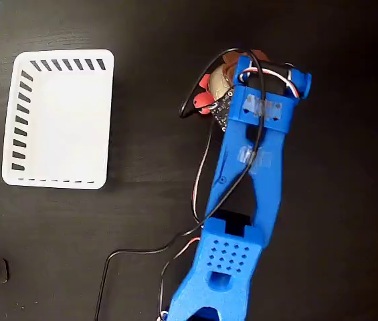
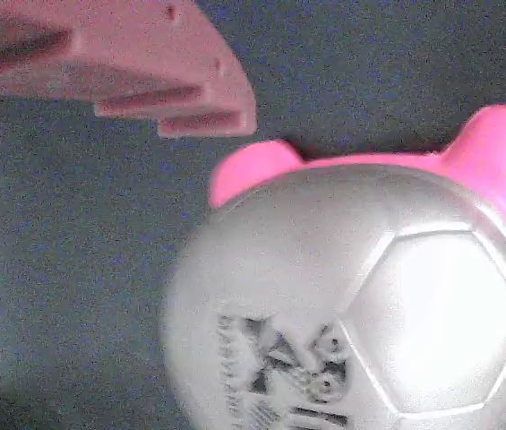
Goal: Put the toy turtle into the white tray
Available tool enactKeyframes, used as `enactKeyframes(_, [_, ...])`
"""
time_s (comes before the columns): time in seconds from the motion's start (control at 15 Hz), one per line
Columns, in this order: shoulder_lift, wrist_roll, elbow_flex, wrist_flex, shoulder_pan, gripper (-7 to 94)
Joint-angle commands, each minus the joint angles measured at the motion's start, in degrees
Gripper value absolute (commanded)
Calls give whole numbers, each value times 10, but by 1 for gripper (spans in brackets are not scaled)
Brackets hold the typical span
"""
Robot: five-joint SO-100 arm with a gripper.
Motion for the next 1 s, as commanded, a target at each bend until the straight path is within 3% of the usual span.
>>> enactKeyframes(0.0, [18,4,-44,11,4,35])
enactKeyframes(0.2, [2,7,-59,11,6,13])
enactKeyframes(0.4, [-4,7,-61,11,11,0])
enactKeyframes(0.93, [13,15,-88,21,25,0])
